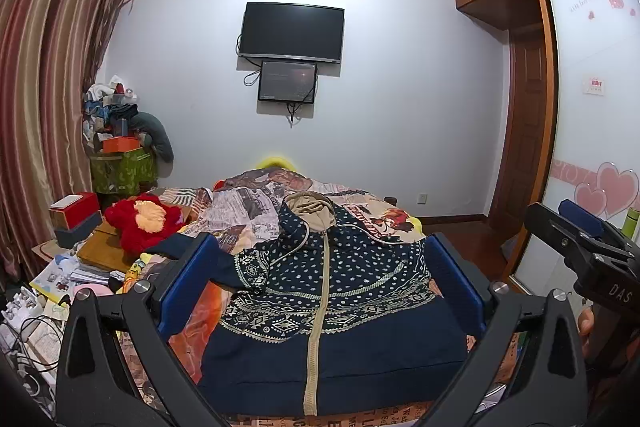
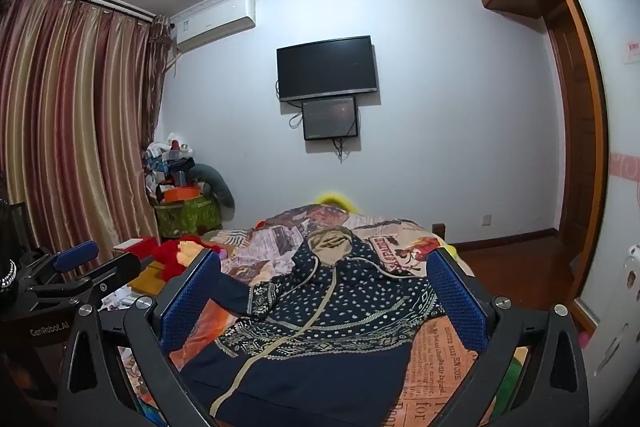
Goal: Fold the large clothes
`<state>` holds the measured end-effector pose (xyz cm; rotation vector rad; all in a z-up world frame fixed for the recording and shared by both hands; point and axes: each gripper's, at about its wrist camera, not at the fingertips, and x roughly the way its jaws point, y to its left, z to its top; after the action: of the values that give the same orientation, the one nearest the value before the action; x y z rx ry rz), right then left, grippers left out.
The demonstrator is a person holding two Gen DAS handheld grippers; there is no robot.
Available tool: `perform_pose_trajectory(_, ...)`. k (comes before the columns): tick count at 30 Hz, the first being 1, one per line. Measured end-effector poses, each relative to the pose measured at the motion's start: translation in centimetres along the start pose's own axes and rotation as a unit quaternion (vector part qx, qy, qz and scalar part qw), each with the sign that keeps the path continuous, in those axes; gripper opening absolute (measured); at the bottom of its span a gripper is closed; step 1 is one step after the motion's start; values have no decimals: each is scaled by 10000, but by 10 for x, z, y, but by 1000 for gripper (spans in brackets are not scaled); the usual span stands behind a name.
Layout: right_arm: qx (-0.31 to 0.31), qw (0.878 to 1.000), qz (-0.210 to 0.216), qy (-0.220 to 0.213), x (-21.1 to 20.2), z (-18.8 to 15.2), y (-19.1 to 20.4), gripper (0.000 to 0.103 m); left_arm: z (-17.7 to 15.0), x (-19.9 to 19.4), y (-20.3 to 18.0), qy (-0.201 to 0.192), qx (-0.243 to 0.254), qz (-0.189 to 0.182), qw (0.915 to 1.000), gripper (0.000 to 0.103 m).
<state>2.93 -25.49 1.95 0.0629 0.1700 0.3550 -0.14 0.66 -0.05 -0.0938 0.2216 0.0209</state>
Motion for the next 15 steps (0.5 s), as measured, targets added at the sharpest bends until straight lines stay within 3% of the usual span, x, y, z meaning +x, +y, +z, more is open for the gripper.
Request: perform_pose_trajectory(15,19,10000,38,79,8,-7,4,103,0,0,-1,-6,7,32,10000,103)
